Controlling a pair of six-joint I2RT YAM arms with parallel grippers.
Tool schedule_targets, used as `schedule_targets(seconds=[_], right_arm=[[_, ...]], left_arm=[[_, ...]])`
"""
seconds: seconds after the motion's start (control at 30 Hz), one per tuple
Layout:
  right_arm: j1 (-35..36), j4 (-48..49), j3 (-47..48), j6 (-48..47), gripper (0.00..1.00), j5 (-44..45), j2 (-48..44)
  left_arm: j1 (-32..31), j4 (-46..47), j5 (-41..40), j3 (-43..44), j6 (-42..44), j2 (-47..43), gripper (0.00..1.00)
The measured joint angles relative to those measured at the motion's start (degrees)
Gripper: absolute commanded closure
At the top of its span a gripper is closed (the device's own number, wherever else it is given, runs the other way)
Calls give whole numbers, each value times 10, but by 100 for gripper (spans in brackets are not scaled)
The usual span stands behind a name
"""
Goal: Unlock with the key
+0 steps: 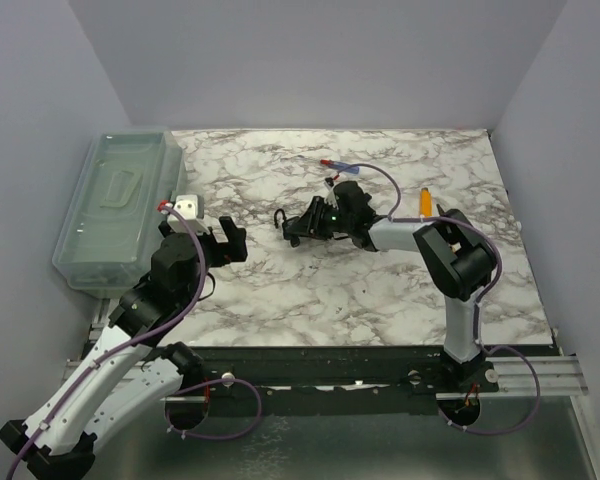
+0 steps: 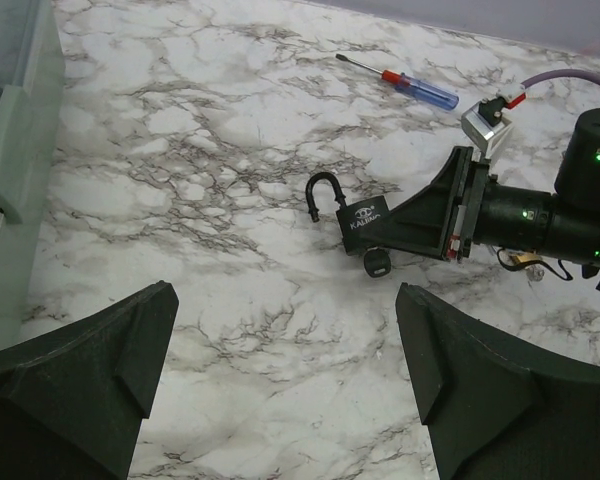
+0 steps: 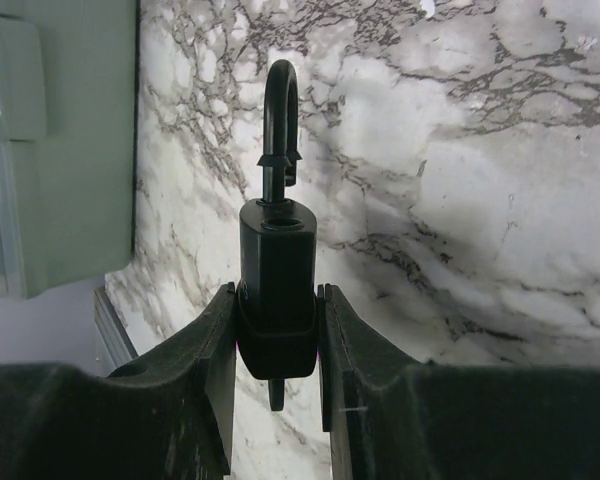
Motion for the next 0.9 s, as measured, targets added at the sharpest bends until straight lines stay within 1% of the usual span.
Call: schedule_targets(seconds=[0.1, 0.13, 0.2, 0.27, 0.33, 0.37, 0.43, 0.47, 0.57, 0.63, 0.73, 0.9], right_arm=[[-2, 2, 22, 11, 99, 1, 28], [-2, 2, 31, 15, 98, 1, 37], [-2, 2, 48, 20, 90, 2, 54], [-3, 2, 63, 24, 80, 3, 69], [-4, 2, 75, 26, 73, 2, 80], [-5, 2, 78, 27, 69, 2, 85], [-7, 2, 80, 31, 58, 2, 90], [-8, 1, 80, 32, 55, 2, 92], [-11, -2, 80, 37, 49, 3, 93], [-11, 1, 79, 40, 42, 3, 93], [-12, 9, 76, 42, 40, 2, 92], [-12, 10, 76, 40, 29, 3, 88]], left_arm=[[1, 0, 0, -1, 1, 3, 1], [2, 1, 0, -2, 1, 3, 1], [3, 1, 0, -2, 1, 3, 1], [4, 1, 0, -2, 2, 4, 1], [4, 2, 0, -2, 2, 5, 1], [4, 3, 0, -2, 2, 5, 1], [4, 4, 0, -2, 2, 6, 1], [4, 4, 0, -2, 2, 6, 1], [4, 4, 1, -2, 2, 9, 1], [6, 4, 1, -2, 3, 10, 1], [7, 4, 1, -2, 3, 15, 1], [8, 4, 3, -2, 3, 17, 1]])
